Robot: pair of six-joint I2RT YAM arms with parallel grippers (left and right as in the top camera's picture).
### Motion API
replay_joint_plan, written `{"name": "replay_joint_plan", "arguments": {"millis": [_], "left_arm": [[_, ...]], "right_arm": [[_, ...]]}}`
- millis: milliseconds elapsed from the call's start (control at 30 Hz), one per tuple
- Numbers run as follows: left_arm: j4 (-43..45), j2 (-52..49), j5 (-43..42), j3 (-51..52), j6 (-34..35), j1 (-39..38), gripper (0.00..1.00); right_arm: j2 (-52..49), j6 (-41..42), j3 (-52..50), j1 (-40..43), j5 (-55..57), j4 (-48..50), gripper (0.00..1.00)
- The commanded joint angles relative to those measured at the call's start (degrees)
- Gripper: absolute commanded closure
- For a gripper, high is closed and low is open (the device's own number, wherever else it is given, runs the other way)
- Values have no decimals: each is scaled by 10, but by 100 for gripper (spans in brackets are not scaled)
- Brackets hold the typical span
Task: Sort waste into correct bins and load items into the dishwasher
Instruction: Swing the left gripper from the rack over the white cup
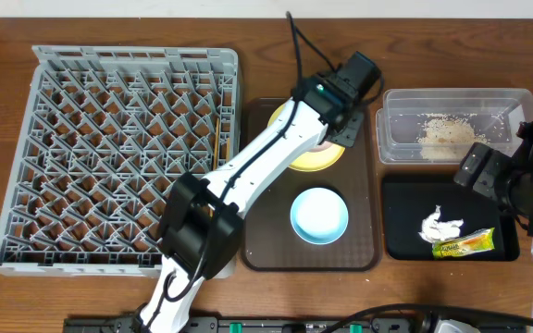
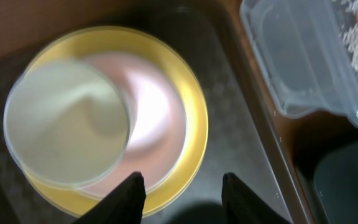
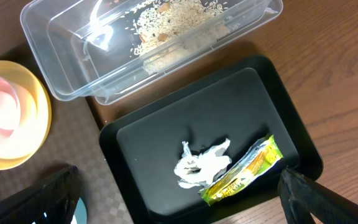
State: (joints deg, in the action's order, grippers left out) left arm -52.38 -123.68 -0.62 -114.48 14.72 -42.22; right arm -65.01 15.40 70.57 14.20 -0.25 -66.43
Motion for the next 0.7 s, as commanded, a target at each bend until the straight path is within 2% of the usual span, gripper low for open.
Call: {"name": "replay_joint_plan", "arguments": {"millis": [0, 133, 567, 667], "left_arm": [[21, -19, 56, -6, -44, -1, 58], [28, -34, 115, -5, -44, -1, 61], [38, -65, 118, 0, -44, -1, 62], [38, -71, 118, 0, -44, -1, 66]], "right_arm": [[2, 0, 7, 5, 0, -1, 1], [2, 0, 7, 5, 0, -1, 1], [2, 0, 7, 5, 0, -1, 1], [2, 0, 7, 5, 0, -1, 1]]}}
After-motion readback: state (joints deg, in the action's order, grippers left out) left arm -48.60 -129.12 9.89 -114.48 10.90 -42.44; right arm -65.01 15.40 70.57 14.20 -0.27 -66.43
